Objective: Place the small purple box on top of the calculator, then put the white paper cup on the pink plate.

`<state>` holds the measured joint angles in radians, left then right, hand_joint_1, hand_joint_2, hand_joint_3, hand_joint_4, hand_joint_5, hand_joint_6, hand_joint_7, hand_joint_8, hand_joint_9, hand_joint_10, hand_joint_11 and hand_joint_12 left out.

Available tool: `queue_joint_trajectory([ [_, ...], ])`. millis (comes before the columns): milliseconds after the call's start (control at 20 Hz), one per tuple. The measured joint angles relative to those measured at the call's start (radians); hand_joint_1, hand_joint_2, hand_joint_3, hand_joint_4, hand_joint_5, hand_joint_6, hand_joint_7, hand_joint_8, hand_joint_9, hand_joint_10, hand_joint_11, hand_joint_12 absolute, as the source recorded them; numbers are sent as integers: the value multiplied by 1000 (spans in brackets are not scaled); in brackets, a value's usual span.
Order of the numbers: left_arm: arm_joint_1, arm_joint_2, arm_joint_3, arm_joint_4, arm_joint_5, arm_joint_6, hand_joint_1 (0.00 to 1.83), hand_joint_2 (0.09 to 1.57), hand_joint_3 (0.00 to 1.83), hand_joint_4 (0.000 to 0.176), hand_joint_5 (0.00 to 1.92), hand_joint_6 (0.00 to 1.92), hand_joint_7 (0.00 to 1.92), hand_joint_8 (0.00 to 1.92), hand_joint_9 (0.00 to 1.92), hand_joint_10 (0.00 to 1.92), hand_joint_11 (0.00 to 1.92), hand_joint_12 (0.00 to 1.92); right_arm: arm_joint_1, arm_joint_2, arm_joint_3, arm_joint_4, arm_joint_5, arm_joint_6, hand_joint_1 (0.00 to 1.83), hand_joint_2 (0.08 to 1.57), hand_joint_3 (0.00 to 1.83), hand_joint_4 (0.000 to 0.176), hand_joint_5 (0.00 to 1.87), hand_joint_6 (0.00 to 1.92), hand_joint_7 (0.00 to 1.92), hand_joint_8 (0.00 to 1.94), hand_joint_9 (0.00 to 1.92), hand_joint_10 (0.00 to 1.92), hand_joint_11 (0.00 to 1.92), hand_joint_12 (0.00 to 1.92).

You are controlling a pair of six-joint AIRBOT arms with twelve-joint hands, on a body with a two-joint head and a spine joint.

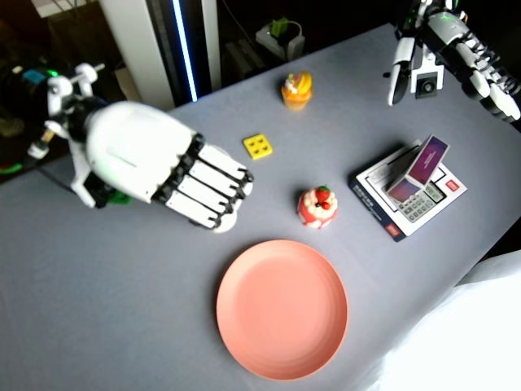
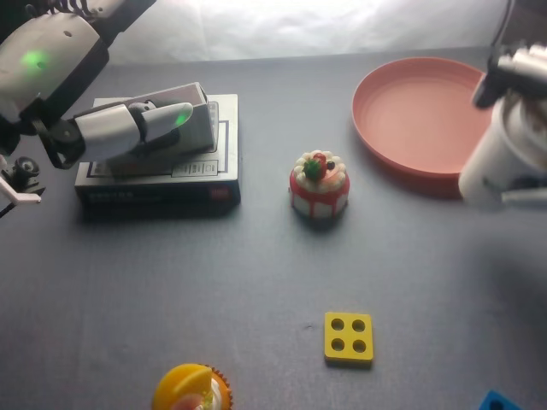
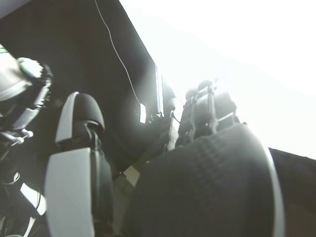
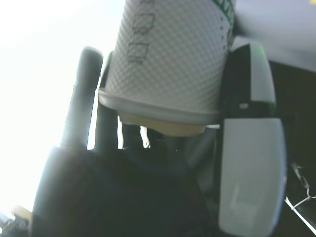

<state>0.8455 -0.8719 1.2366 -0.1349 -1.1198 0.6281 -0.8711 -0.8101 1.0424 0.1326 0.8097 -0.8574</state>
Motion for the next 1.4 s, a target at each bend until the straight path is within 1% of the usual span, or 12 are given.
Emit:
queue_joint_trajectory([
  [250, 5, 0, -3, 11, -5, -5, 817, 1162, 6, 97, 19, 4, 0, 0, 0, 0, 0, 0, 134, -129, 156, 50, -109, -8, 1214, 1156, 10, 0, 74, 981, 75, 1025, 70, 1561, 51, 1921],
  [400, 5, 0, -3, 19, -15, -9, 793, 1159, 3, 92, 18, 4, 0, 0, 0, 0, 37, 25, 231, -222, 257, 111, -259, -98, 1541, 1237, 8, 0, 242, 307, 164, 810, 486, 1677, 178, 1918],
  [450, 5, 0, -4, 23, -22, -9, 760, 1162, 4, 93, 22, 4, 0, 0, 0, 0, 1, 3, 264, -254, 294, 139, -306, -146, 1236, 1178, 0, 0, 317, 675, 169, 1012, 140, 1619, 39, 1921],
  [500, 5, 0, -4, 23, -26, -10, 760, 1162, 4, 93, 22, 4, 0, 0, 0, 0, 1, 3, 278, -274, 319, 145, -330, -161, 1236, 1178, 0, 0, 317, 675, 169, 1012, 140, 1619, 39, 1921],
  [600, 6, -4, -3, 19, -34, -10, 736, 1169, 6, 105, 17, 2, 0, 0, 0, 0, 14, 6, 298, -305, 354, 178, -385, -198, 1256, 1147, 0, 0, 172, 1063, 103, 1193, 97, 1758, 173, 1921],
  [750, 6, -17, 0, 26, -40, -21, 752, 1167, 3, 112, 25, 5, 0, 0, 0, 0, 30, 16, 301, -358, 431, 245, -447, -207, 1297, 1137, 0, 0, 132, 1123, 33, 1282, 178, 1706, 44, 1921],
  [850, 6, -20, 2, 35, -43, -24, 756, 1172, 5, 96, 16, 1, 0, 0, 0, 0, 0, 0, 301, -369, 464, 284, -474, -211, 1219, 1145, 0, 0, 73, 1050, 39, 1200, 246, 1639, 184, 1921],
  [950, 6, -24, 8, 23, -54, -25, 777, 1196, 14, 71, 10, 0, 0, 0, 0, 0, 0, 0, 301, -371, 480, 304, -477, -214, 1177, 1095, 0, 0, 64, 706, 107, 784, 247, 1474, 40, 1904],
  [1050, 6, -24, 8, 26, -63, -27, 783, 1205, 16, 63, 6, 0, 0, 0, 0, 0, 0, 0, 301, -377, 486, 310, -483, -213, 1126, 1077, 0, 51, 81, 350, 150, 319, 166, 1093, 1, 1429],
  [1100, 6, -24, 8, 26, -64, -27, 783, 1205, 16, 63, 6, 0, 0, 0, 0, 0, 0, 0, 301, -380, 487, 310, -485, -214, 1126, 1077, 0, 51, 81, 350, 150, 319, 166, 1093, 1, 1429],
  [1200, 6, -24, 8, 26, -69, -28, 806, 1204, 10, 58, 9, 2, 0, 0, 0, 0, 0, 0, 301, -385, 487, 309, -494, -213, 926, 1066, 0, 81, 1, 9, 8, 9, 63, 299, 0, 874],
  [1400, 6, -24, 8, 26, -75, -29, 798, 1199, 6, 54, 14, 3, 0, 0, 0, 0, 0, 0, 301, -386, 487, 311, -493, -213, 854, 1054, 0, 64, 0, 0, 0, 0, 12, 26, 0, 465],
])
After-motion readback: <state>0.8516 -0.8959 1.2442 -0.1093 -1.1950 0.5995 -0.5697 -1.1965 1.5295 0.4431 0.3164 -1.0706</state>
